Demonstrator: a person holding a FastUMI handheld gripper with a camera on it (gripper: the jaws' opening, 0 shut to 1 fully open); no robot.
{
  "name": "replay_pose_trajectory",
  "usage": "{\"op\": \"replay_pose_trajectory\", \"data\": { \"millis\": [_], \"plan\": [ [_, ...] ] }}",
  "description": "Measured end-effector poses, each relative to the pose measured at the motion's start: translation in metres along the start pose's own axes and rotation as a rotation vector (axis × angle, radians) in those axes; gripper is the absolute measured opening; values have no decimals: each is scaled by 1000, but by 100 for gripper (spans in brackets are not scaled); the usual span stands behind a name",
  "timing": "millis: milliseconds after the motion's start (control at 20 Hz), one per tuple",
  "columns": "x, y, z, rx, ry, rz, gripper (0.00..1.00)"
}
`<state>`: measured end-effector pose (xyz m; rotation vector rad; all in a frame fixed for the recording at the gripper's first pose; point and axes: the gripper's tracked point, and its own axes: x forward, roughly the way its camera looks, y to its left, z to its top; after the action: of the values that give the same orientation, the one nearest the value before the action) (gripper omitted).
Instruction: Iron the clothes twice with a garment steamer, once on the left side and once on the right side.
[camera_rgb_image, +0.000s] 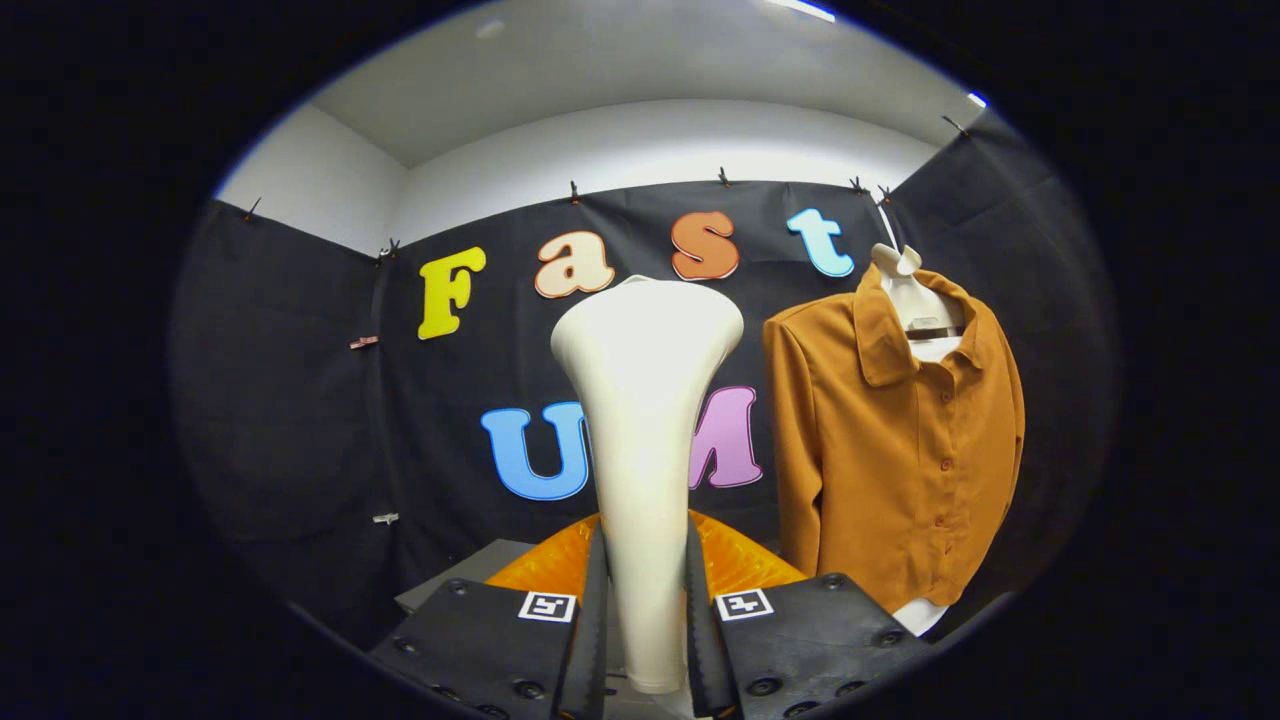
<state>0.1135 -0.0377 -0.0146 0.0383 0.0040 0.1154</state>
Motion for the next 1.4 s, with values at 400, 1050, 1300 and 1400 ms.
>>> {"op": "replay_pose_trajectory", "data": {
  "millis": [400, 1050, 1300, 1400],
  "plan": [
    [-10, 6, 0, 10, -17, 23, 36],
    [-11, -4, -5, 5, 2, 35, 36],
    [-4, -7, -5, 9, 1, 45, 36],
    [-1, -8, -6, 12, 3, 45, 36]
  ]
}}
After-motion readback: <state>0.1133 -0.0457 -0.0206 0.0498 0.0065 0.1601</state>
